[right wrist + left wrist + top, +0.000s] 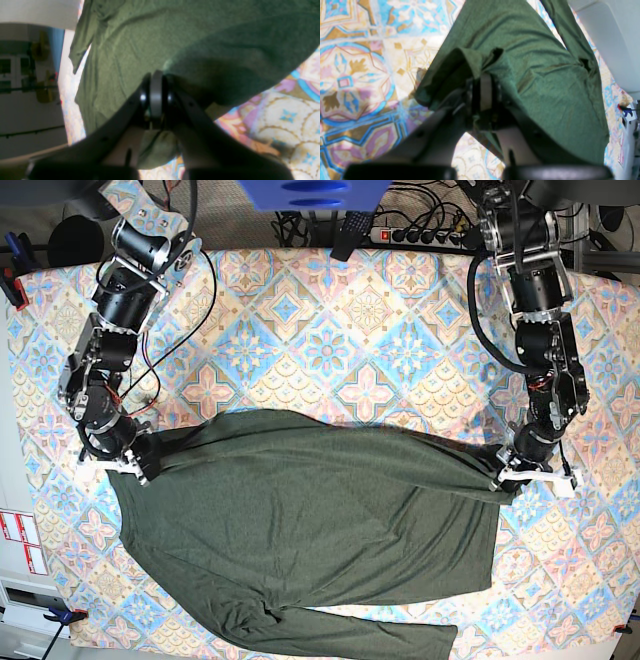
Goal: Fold the T-shirt properly
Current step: 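Pull the shoulder edge further toward the hem with both grippers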
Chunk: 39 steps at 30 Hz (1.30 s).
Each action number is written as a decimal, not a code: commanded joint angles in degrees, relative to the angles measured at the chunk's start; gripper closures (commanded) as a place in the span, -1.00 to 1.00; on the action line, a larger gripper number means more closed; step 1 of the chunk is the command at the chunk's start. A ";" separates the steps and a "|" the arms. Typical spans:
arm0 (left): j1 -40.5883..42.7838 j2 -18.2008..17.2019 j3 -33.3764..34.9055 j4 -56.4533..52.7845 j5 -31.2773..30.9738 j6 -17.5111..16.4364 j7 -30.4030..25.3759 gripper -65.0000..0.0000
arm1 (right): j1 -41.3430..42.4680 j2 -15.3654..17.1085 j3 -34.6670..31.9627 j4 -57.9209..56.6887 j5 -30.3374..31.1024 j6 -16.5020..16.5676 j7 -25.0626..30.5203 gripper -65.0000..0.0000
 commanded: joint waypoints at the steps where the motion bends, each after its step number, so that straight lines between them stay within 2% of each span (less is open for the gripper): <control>1: -1.47 -0.72 -0.32 0.97 -0.37 -0.43 -1.09 1.00 | 1.39 0.82 0.03 0.28 0.93 0.41 0.99 1.00; 7: -2.27 -0.72 -0.32 0.97 -0.46 -0.43 -1.18 1.00 | 5.61 0.91 0.38 -0.25 0.93 0.41 1.43 0.99; 11: -2.00 -0.81 -0.41 0.88 -0.28 -0.43 -4.61 1.00 | 5.70 0.91 0.38 -0.25 0.93 0.41 3.36 0.99; 19: -2.09 -0.81 -0.41 -4.22 -0.37 -0.43 -5.58 1.00 | 7.20 0.91 0.12 -0.51 0.93 0.41 3.71 0.99; 25: -2.18 -0.81 -0.15 -8.53 -0.28 -0.43 -9.71 1.00 | 7.20 0.91 0.12 -4.56 0.84 0.41 3.89 0.99; 34: -3.94 -0.81 0.03 -13.45 -0.20 -0.43 -11.11 1.00 | 7.28 0.91 0.03 -8.69 0.76 0.41 7.40 0.99; 36: -4.46 -0.81 0.03 -13.54 -0.20 -0.43 -11.11 1.00 | 7.28 0.91 0.03 -8.95 -1.62 0.41 7.40 0.98; 39: -4.64 -0.81 0.12 -13.54 -0.11 -0.43 -10.94 1.00 | 7.28 0.91 0.03 -8.86 -7.77 0.41 7.40 0.87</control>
